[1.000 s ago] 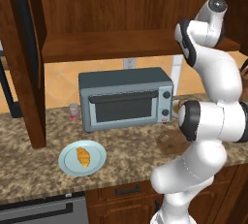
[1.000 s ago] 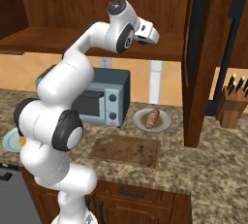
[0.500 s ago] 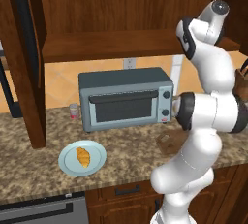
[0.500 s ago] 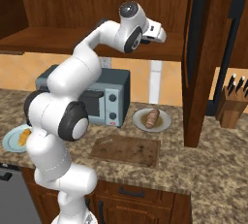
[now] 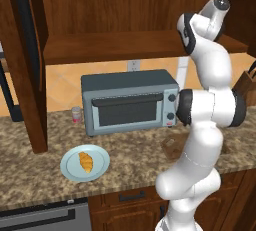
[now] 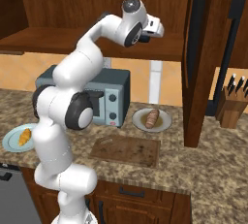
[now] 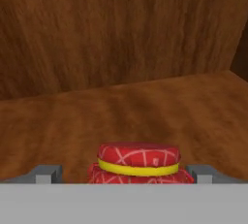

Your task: From the different types of pastries on the counter, select a croissant and place it on the cutting board. Then retrieve a jar of jam from the cabinet and place it alongside the croissant on the cutting board.

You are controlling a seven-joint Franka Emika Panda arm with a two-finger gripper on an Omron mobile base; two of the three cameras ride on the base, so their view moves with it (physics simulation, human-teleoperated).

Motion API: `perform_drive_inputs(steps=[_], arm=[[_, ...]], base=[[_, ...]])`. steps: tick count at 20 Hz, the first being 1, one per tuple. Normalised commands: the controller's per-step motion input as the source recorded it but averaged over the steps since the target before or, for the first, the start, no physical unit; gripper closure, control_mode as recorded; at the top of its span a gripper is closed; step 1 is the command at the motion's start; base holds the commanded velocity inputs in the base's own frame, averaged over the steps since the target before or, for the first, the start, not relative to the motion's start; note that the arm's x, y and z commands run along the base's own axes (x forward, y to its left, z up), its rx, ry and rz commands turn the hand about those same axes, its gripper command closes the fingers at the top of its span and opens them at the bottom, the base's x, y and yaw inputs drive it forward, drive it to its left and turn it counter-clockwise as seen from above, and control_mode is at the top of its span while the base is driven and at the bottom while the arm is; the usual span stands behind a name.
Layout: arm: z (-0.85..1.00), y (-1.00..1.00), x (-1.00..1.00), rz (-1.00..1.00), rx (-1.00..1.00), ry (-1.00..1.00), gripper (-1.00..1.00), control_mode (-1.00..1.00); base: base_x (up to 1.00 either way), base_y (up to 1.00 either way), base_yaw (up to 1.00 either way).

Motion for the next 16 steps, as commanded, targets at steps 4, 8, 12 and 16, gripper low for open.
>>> perform_drive_inputs(steps=[4,8,12,16], arm=[[-0.82,0.25,0.22,0.08,0.00,0.00,1.00,-1.00],[-0.54,-0.01,0.11,0.10,0.00,-0.04,1.00,-1.00],[-0.18,0.00,-0.24,0.08,0.01,-0.02,1.00,-1.00],[0.00,0.00,-0.84,0.01,0.00,0.03,1.00,-1.00]], base=[[0.00,0.00,0.00],[0.00,0.00,0.00],[0.00,0.00,0.00],[0.00,0.00,0.00]])
